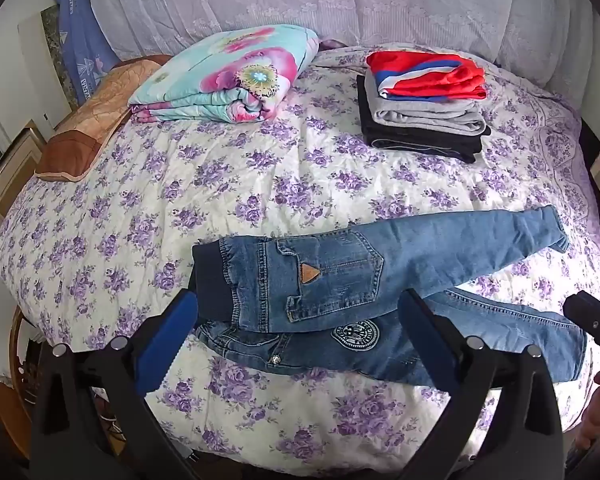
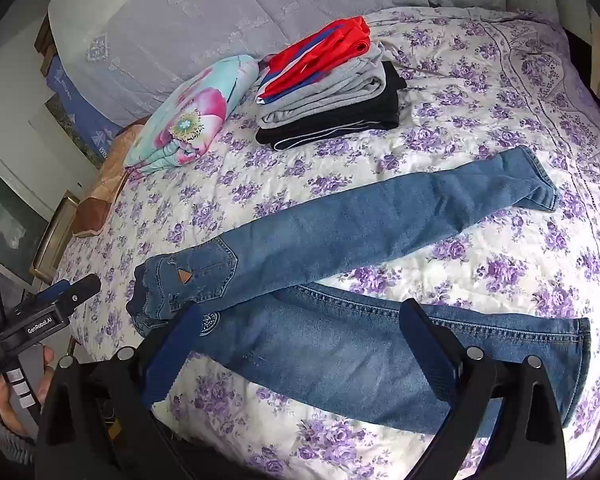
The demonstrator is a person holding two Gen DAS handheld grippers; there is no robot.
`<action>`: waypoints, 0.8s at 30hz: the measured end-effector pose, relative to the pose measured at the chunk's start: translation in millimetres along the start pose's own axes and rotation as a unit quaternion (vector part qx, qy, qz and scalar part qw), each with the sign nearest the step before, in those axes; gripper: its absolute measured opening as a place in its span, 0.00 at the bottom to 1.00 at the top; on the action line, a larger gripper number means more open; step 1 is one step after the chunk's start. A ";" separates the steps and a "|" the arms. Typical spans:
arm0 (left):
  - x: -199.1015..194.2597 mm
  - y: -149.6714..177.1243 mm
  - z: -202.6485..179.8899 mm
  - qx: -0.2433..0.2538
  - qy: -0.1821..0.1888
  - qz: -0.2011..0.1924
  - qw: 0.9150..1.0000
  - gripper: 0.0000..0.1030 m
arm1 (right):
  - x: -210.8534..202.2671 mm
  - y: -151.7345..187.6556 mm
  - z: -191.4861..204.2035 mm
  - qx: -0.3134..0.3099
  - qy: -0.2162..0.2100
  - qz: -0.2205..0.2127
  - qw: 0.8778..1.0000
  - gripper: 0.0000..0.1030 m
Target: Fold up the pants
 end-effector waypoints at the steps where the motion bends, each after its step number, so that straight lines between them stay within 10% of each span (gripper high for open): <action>1: 0.2 0.2 -0.2 -0.001 0.000 0.001 1.000 0.95 | 0.1 -0.1 0.4 0.001 -0.001 0.000 1.000 0.96; 24: -0.2 0.8 -0.2 -0.004 0.004 0.005 1.000 0.95 | 1.1 -2.3 7.6 0.000 0.001 0.003 1.000 0.96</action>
Point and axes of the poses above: each gripper's, at about its wrist camera, not at the fingertips, and x roughly the way its jaws point, z to its left, y to its underside, the point moved 8 cm from there along x, roughly the way its jaws point, and after that the axes turned 12 degrees about -z, right-handed, at the moved point
